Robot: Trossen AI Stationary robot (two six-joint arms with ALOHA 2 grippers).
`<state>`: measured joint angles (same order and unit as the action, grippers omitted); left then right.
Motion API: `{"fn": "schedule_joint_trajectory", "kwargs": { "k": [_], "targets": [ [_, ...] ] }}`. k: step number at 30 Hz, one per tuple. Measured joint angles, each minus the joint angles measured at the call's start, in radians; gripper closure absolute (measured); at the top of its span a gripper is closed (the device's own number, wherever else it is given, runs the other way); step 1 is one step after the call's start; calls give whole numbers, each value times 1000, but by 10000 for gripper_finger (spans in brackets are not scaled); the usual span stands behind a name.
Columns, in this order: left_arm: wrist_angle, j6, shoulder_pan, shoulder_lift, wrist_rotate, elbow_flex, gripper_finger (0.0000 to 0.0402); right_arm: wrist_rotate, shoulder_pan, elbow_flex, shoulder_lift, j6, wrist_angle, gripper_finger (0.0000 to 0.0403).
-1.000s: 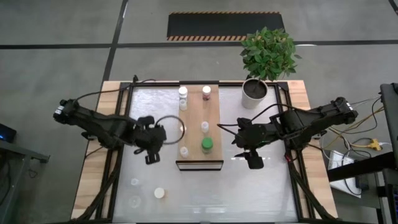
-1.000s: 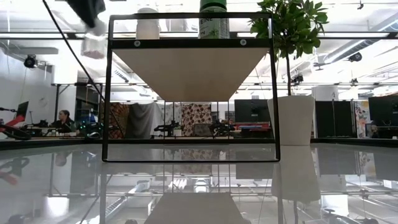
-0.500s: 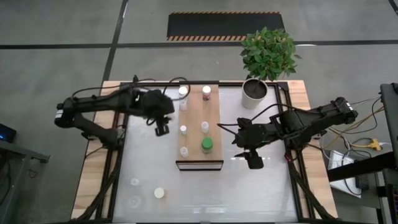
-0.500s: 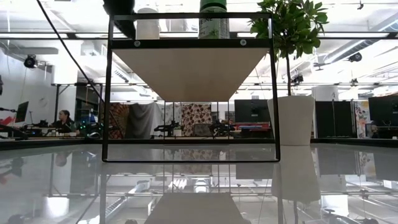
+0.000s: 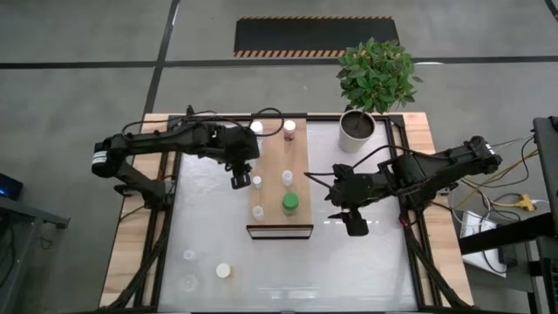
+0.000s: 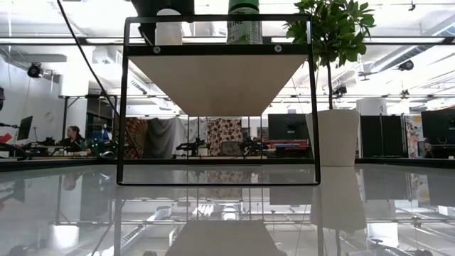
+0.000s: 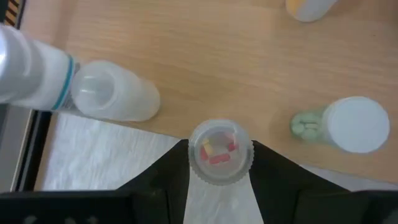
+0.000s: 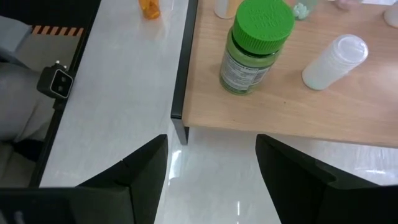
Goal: Pick and place medicine bottles onto shelf by color
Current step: Put the transparent pill bottle on the shelf
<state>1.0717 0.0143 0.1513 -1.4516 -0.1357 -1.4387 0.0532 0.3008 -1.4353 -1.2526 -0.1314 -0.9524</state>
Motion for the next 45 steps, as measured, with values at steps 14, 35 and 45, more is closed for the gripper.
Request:
{"fn": "schedule_joint_trajectory", "kwargs": {
  "k": [14,35,45],
  "targets": [
    [-63,3,0,-24,22,-28,274,1,0,1,0,2,0,170],
    [-69,6,6,-24,21,-16,274,1,0,1,0,1,-16,170],
    [-101,5,6,-24,21,-15,270,1,0,1,0,2,-17,170]
  ]
}}
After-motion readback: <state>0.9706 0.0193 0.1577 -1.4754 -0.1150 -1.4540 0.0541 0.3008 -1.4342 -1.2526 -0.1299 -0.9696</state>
